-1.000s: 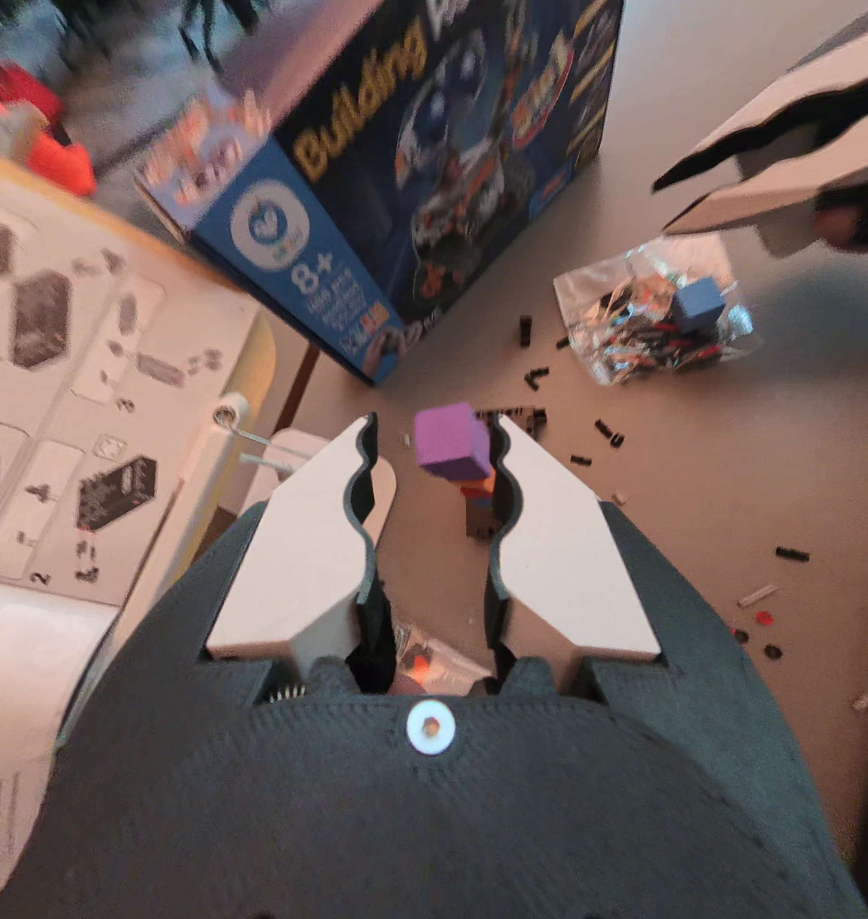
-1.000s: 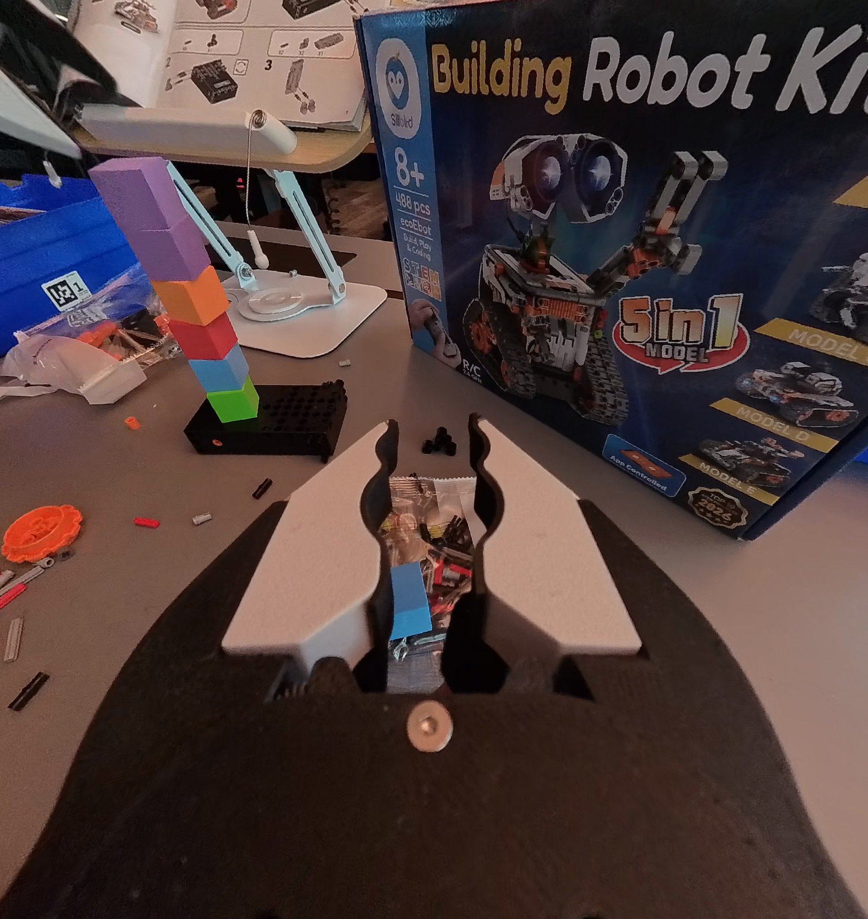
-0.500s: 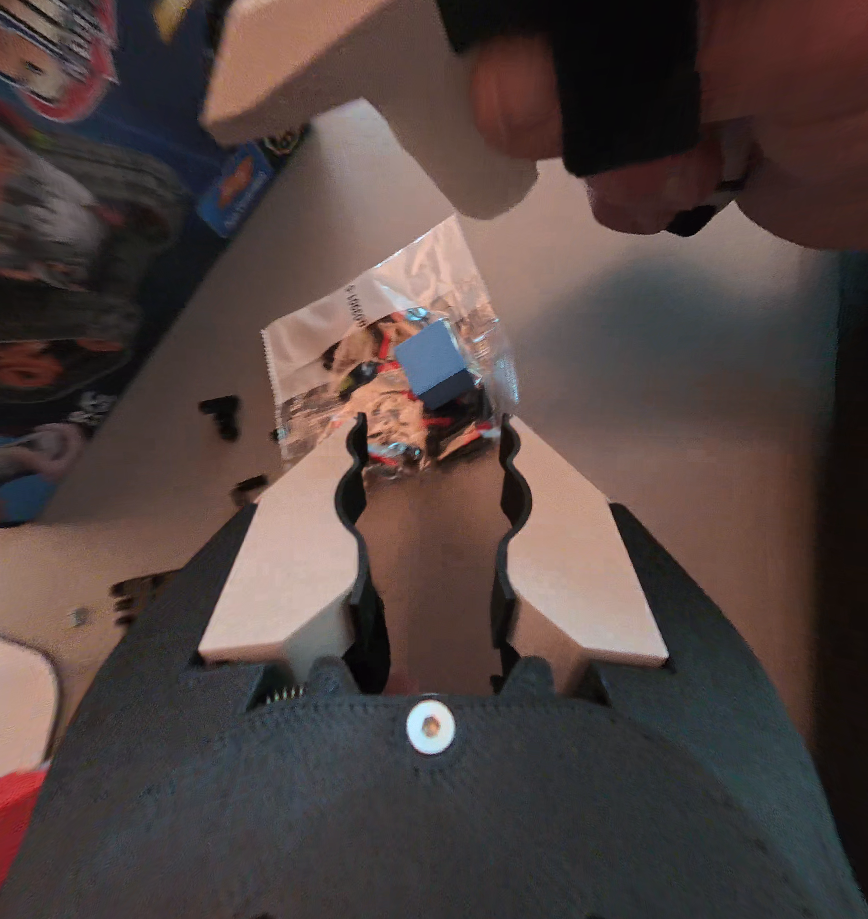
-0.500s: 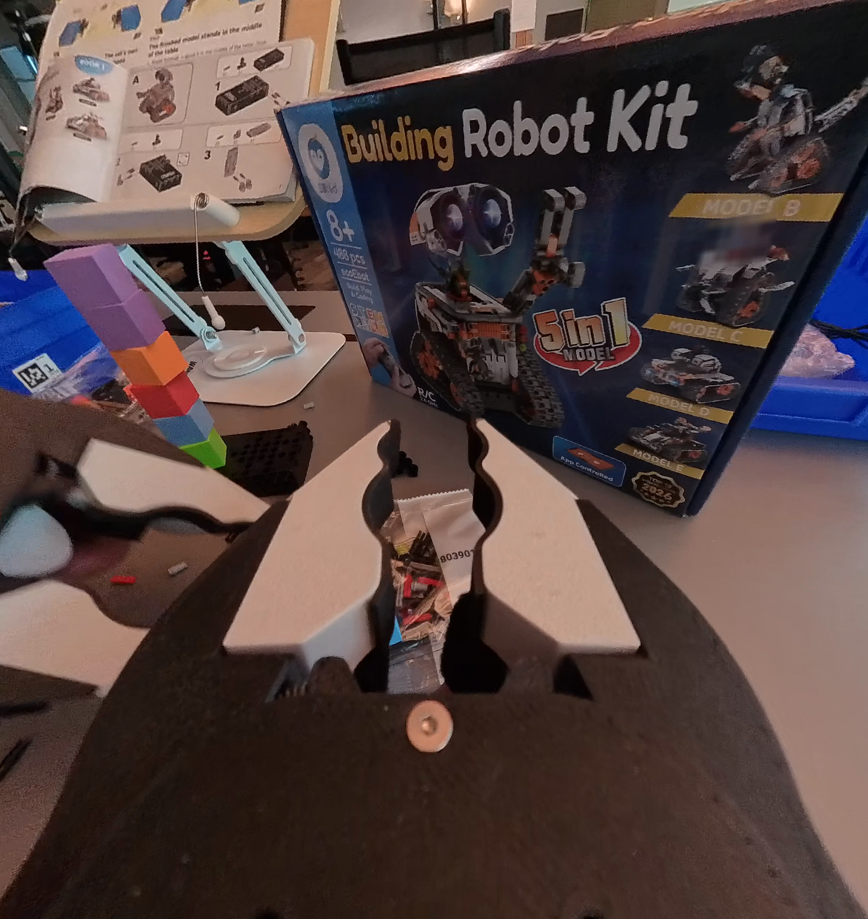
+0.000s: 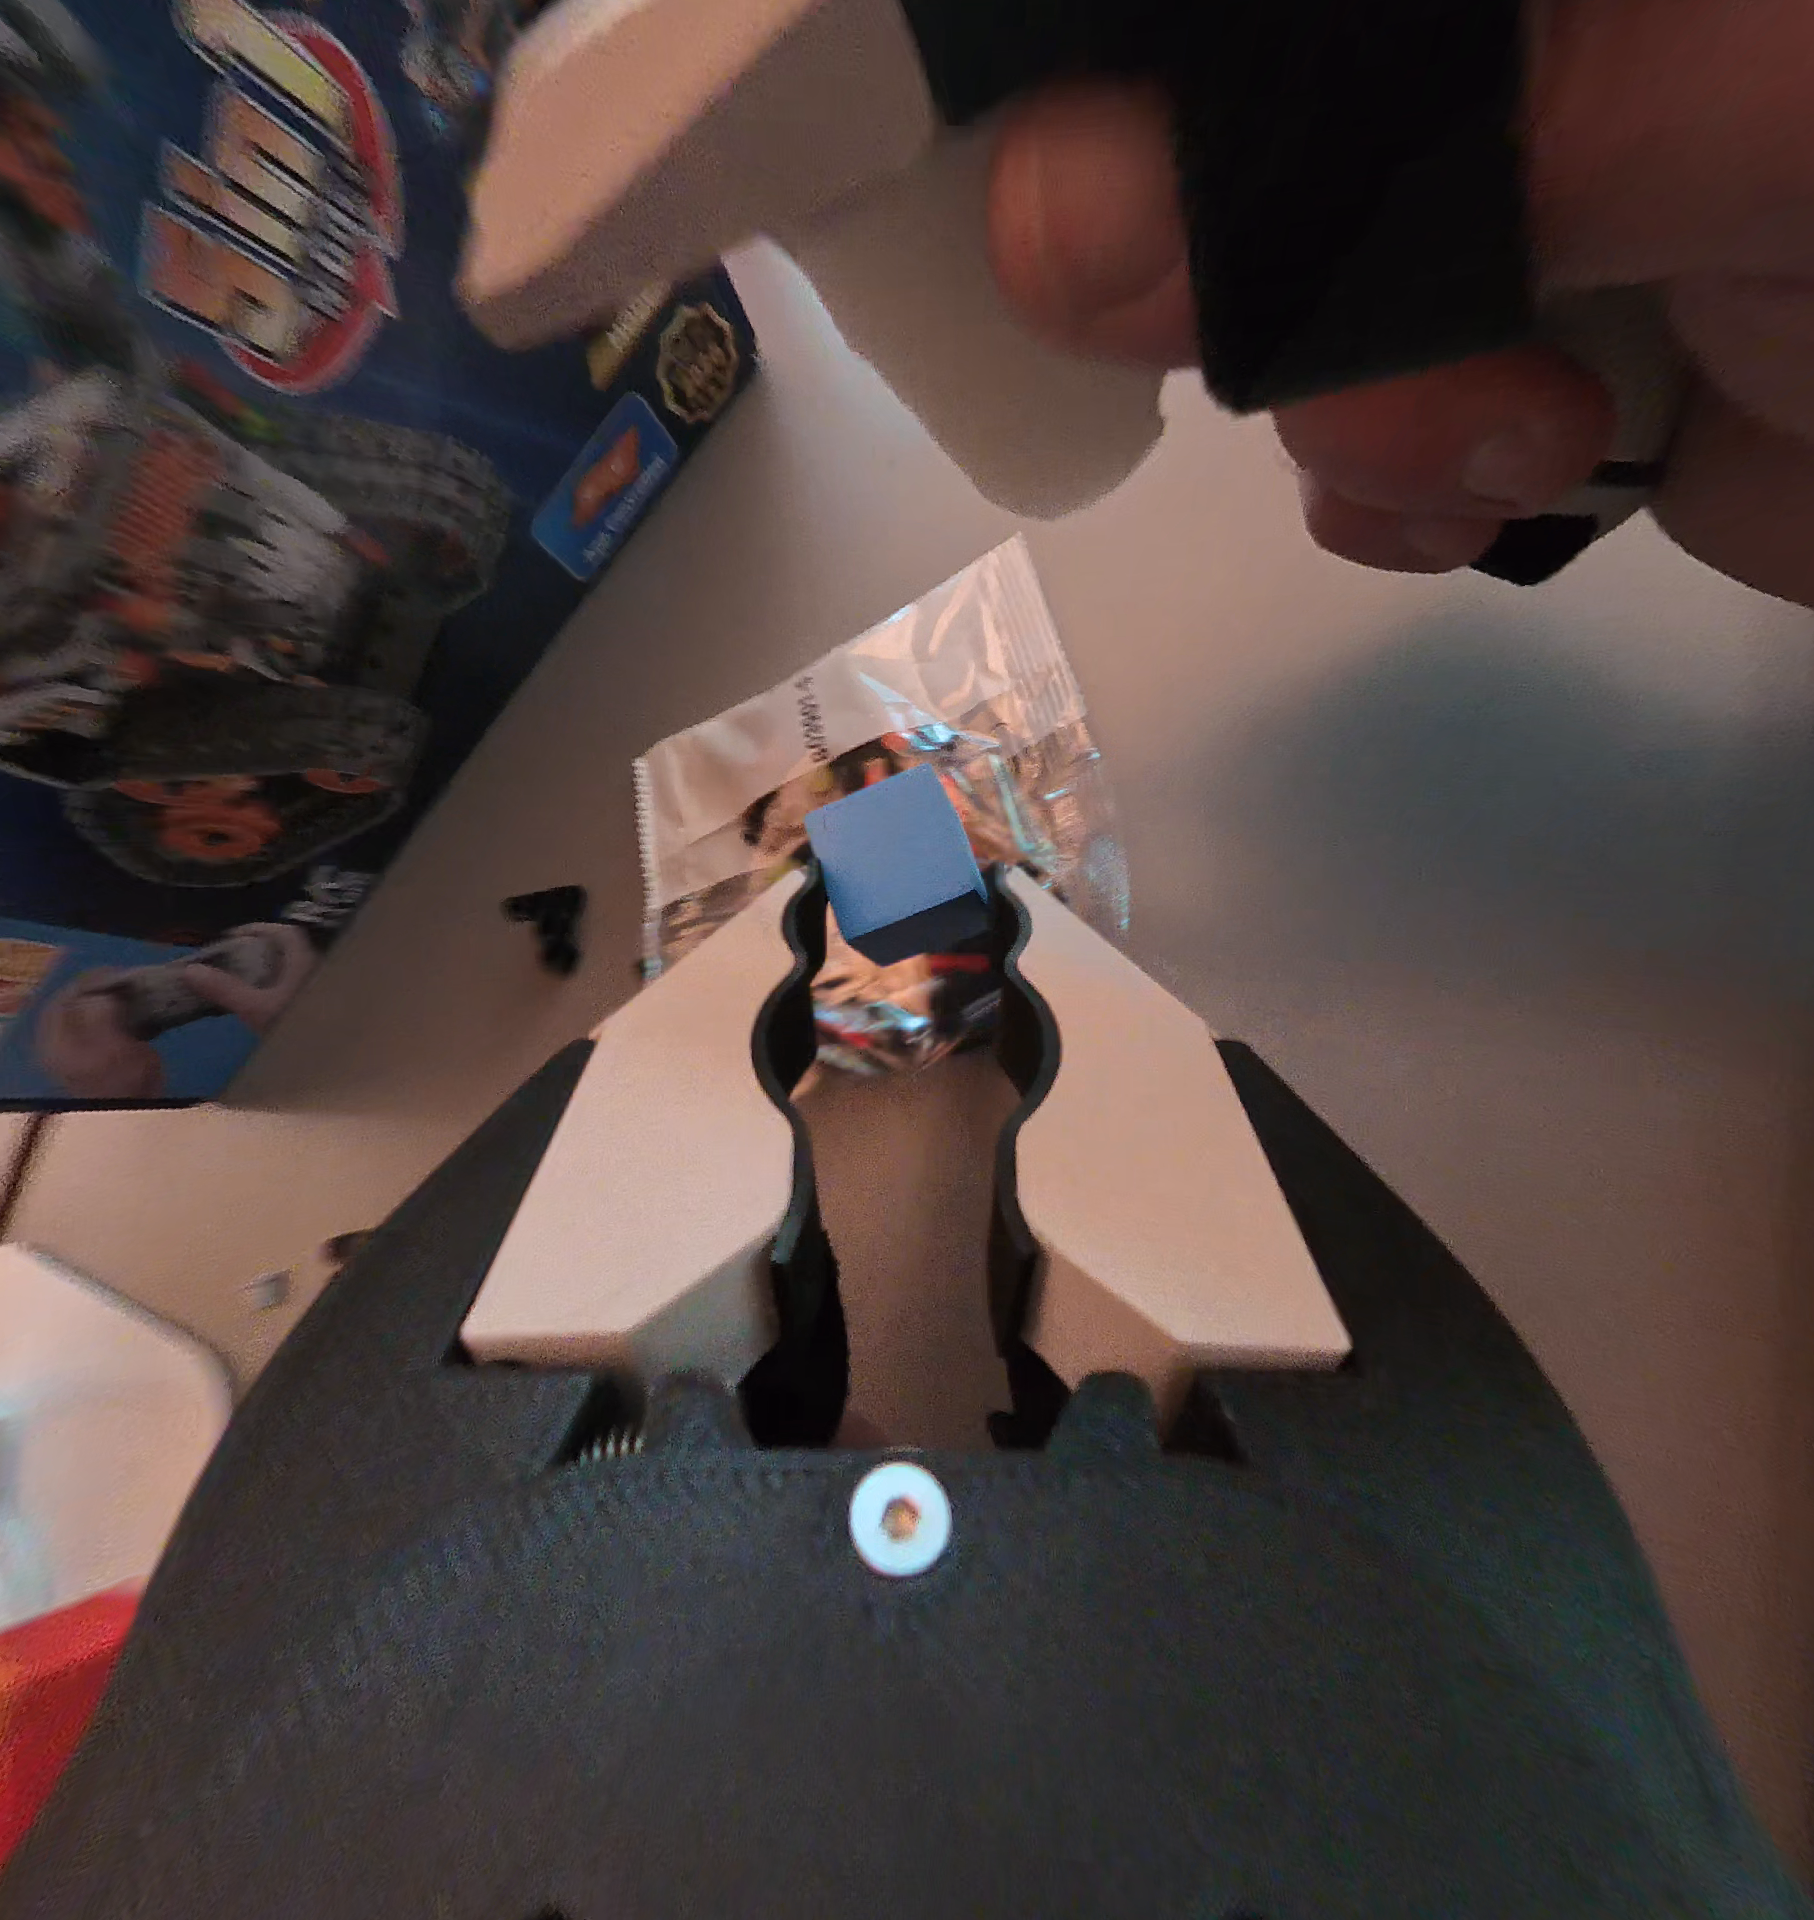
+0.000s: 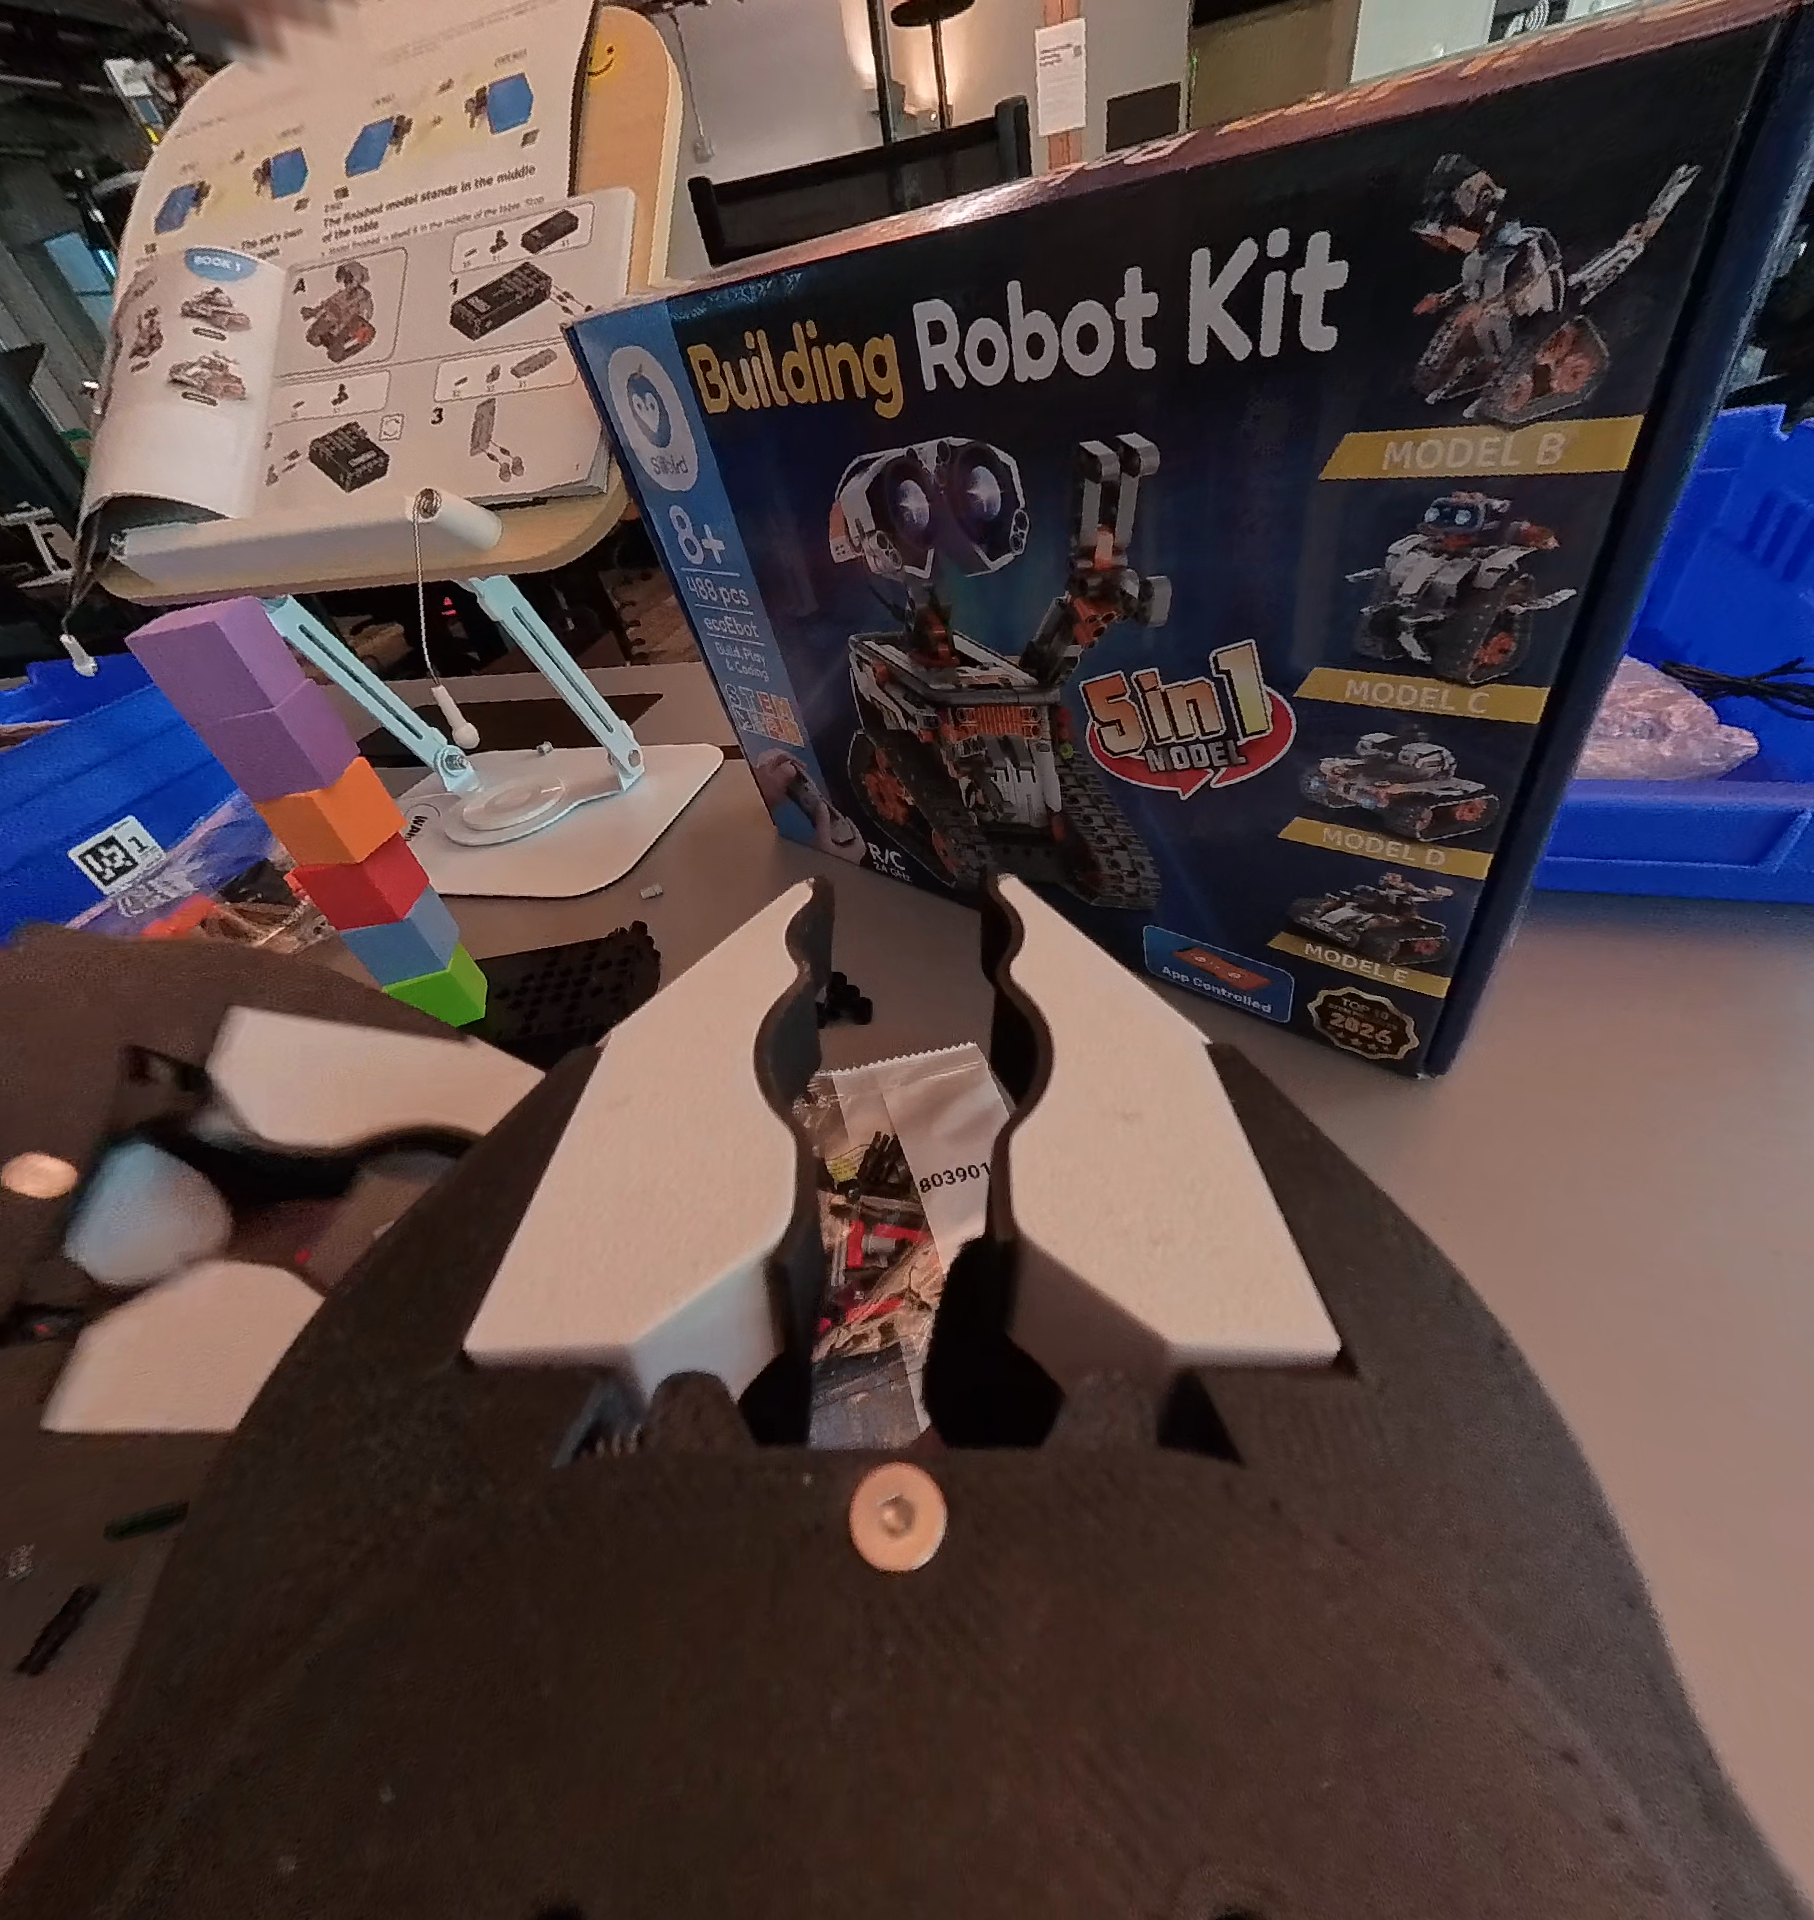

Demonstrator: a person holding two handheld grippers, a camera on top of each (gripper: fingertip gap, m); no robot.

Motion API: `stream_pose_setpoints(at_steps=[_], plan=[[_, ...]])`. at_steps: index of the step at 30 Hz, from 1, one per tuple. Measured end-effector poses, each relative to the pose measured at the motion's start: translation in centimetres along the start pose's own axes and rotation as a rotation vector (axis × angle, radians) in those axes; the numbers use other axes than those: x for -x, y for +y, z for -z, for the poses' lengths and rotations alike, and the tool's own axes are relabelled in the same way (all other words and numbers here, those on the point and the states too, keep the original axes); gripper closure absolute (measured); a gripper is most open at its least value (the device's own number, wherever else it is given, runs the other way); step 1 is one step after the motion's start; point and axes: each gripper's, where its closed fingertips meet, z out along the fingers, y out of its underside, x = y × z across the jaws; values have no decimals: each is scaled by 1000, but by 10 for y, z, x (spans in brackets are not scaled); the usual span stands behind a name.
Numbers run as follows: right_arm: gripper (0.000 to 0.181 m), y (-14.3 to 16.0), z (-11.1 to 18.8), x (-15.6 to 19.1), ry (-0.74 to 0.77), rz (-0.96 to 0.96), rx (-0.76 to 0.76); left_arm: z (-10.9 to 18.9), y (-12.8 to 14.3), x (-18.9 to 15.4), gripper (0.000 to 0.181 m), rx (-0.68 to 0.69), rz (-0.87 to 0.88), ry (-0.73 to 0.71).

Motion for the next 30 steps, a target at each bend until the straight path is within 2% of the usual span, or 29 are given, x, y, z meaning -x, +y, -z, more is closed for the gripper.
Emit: stream_pose_setpoints(at_steps=[4,9,13,19,25,30], plan=[[154,1,0,1,-5,-5,3,61,-13,39,152,-23,-51,-76],[154,1,-1,2,-10,-3,3,138,-15,118,152,-13,-1,-182],[154,2,-2,2,-9,-4,10,168,-3,157,152,14,84,-153],[154,5,-3,1,-8,-8,19,171,21,175,152,76,156,-91],[154,5,-3,2,-12,-8,22,161,29,171,151,87,187,-40],[154,5,-3,2,-15,-11,20,154,33,174,147,115,174,-57]])
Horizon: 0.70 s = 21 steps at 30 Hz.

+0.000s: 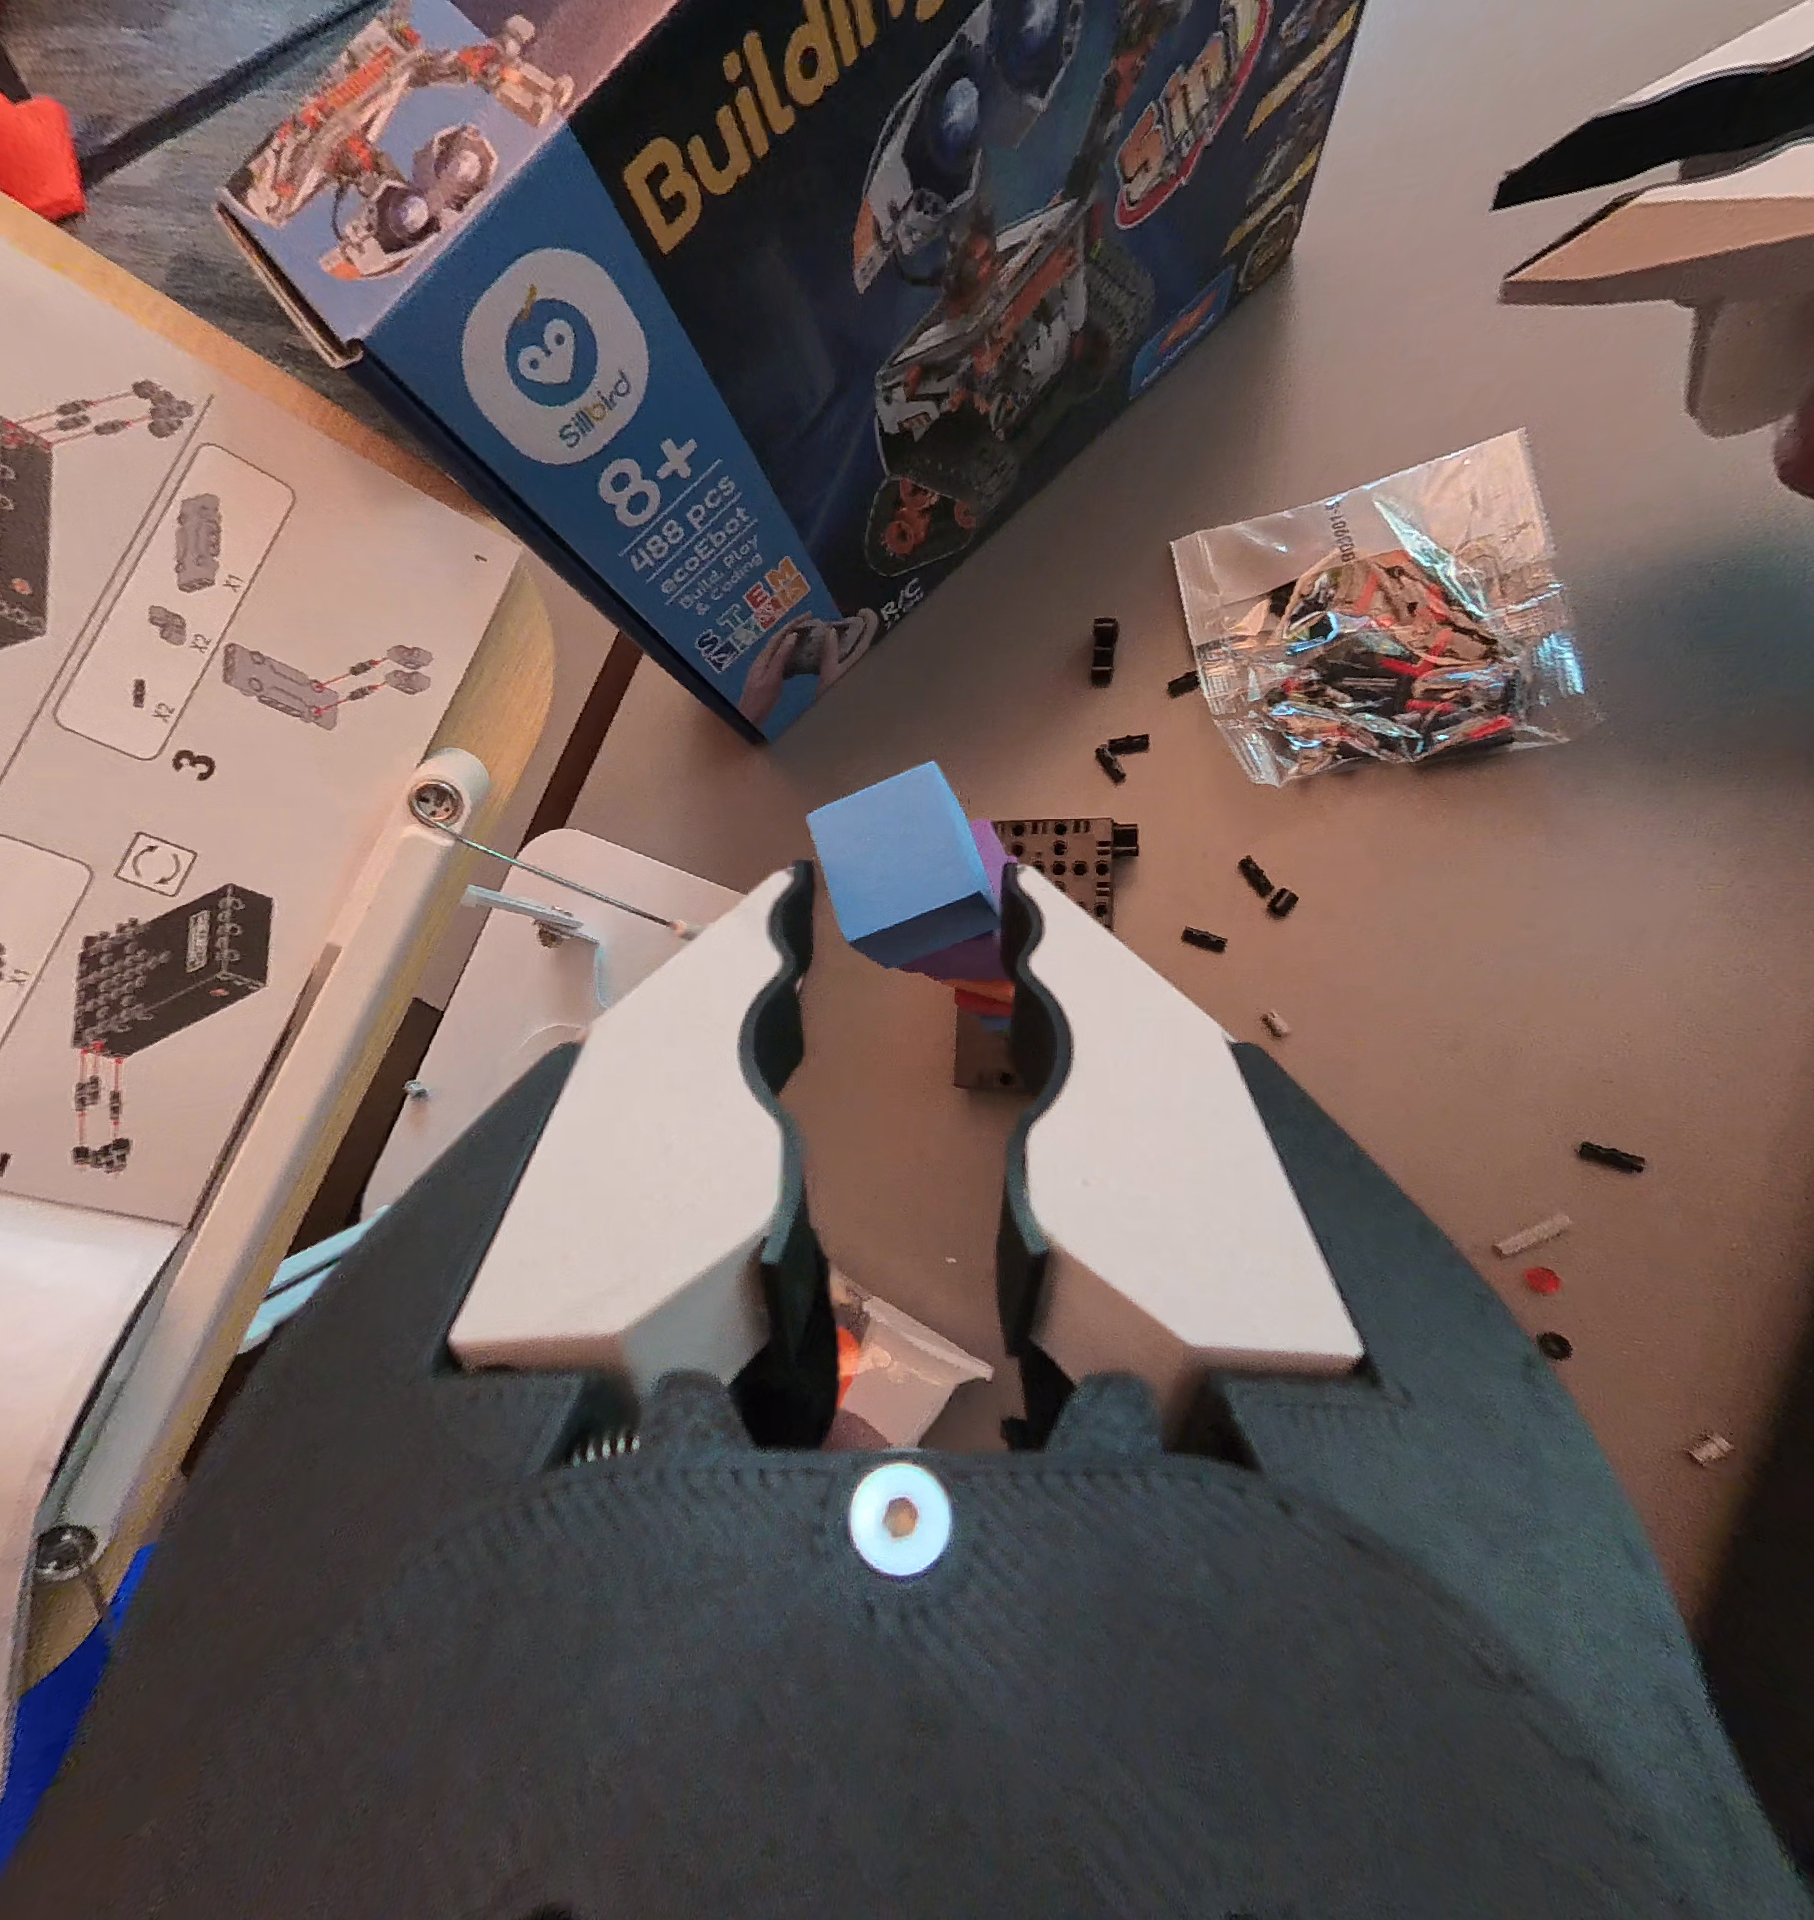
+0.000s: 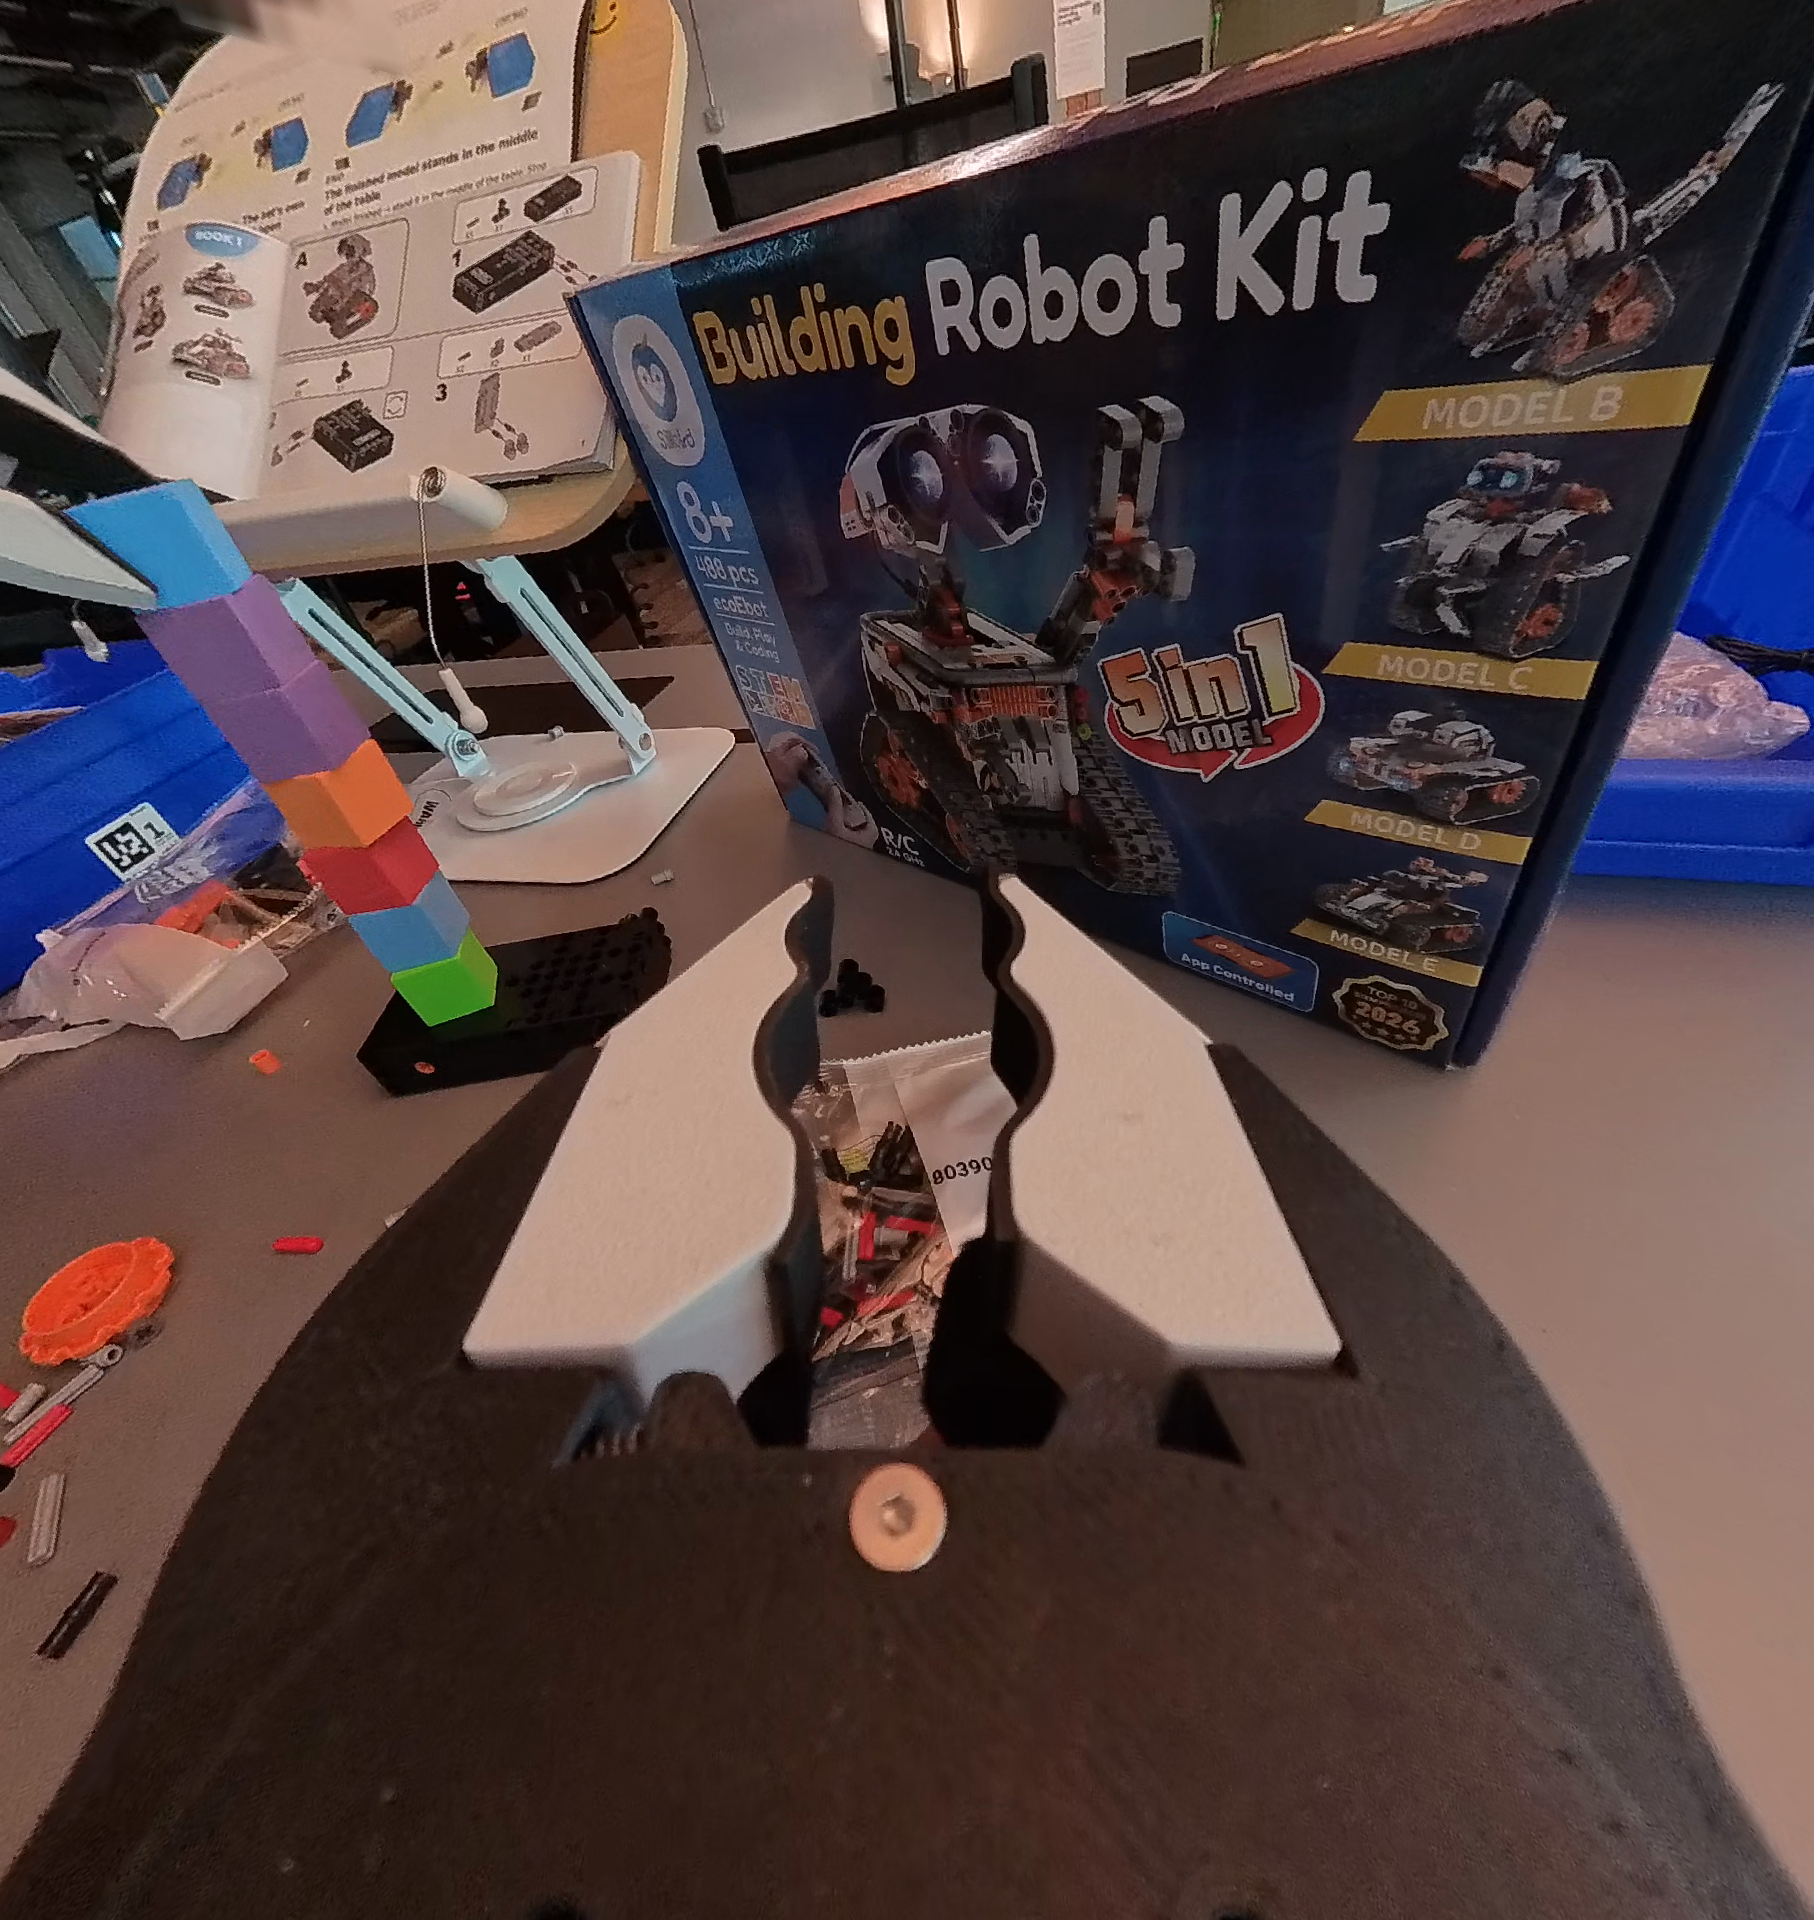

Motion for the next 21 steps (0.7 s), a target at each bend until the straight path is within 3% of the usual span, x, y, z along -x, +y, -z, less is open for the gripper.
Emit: stream_pose_setpoints(at_steps=[4,8,12,18,21], plan=[[154,-1,1,0,0,-4,-3,8,-8,4,138,-51,-2,-32],[154,-1,1,0,-1,-5,-4,34,-23,-7,137,-158,-74,-122],[153,0,0,1,-3,-1,0,42,-14,-28,134,-180,-152,-219],[152,1,-1,6,-21,21,4,12,16,-89,135,-248,-215,-115],[152,3,-4,15,-49,58,15,-9,39,-91,136,-213,-247,-197]])
